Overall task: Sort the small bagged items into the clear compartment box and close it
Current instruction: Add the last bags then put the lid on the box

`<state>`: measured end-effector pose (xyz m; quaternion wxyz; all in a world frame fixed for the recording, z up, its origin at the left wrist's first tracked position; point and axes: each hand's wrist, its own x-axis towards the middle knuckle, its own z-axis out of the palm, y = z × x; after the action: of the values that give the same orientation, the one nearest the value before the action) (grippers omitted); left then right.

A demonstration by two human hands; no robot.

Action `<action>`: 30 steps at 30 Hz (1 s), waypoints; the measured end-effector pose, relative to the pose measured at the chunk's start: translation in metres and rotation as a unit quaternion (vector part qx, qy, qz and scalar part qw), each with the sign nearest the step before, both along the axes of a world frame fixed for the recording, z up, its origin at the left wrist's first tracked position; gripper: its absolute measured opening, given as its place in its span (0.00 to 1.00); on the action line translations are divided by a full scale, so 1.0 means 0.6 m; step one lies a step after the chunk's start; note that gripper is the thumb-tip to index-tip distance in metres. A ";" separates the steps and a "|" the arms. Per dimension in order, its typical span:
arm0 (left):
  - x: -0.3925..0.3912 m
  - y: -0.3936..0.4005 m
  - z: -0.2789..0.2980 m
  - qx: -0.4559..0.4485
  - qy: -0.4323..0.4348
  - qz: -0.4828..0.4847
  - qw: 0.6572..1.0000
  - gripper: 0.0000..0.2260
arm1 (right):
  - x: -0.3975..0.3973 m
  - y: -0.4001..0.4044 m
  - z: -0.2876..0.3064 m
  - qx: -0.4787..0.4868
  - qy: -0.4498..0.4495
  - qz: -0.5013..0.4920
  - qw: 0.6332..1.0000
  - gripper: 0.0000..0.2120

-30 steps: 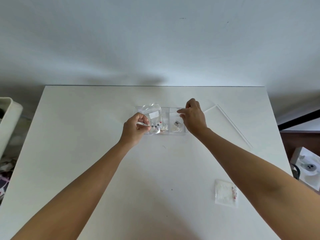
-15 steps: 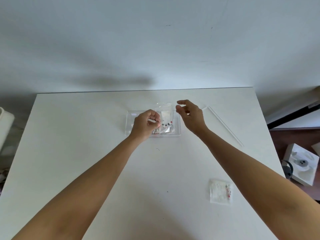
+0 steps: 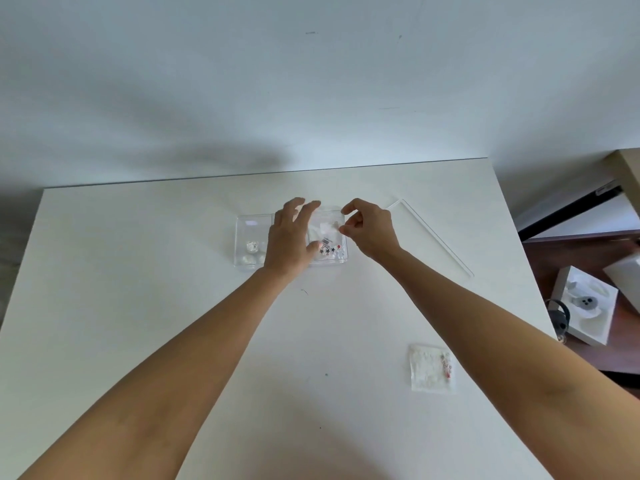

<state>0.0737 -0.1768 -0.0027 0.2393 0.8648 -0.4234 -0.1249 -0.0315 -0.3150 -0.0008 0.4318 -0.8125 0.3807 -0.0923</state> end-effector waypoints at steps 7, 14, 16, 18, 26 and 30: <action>0.016 -0.009 -0.006 0.049 -0.059 -0.034 0.996 0.23 | 0.014 0.002 -0.013 -0.071 0.017 0.015 0.997 0.09; 0.016 -0.017 -0.007 0.057 -0.094 -0.035 0.993 0.19 | 0.017 0.014 -0.014 -0.098 0.007 0.016 0.995 0.14; 0.013 -0.020 -0.008 0.078 -0.112 -0.033 0.990 0.18 | 0.018 0.016 -0.014 -0.101 0.013 0.016 0.995 0.13; 0.011 -0.021 -0.010 0.102 -0.133 -0.035 0.985 0.16 | 0.017 0.018 -0.012 -0.099 0.012 0.017 0.995 0.13; -0.002 -0.026 -0.012 0.161 -0.154 -0.054 0.973 0.15 | -0.046 0.020 0.010 -0.029 -0.013 -0.012 0.999 0.11; -0.013 -0.018 0.000 0.120 -0.144 -0.038 0.981 0.17 | -0.110 0.025 0.020 -0.006 -0.013 -0.043 0.999 0.09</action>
<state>0.0661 -0.1878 -0.0027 0.0650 0.8793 -0.4682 -0.0577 -0.0975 -0.3002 0.0111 0.4269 -0.7969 0.4093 -0.1234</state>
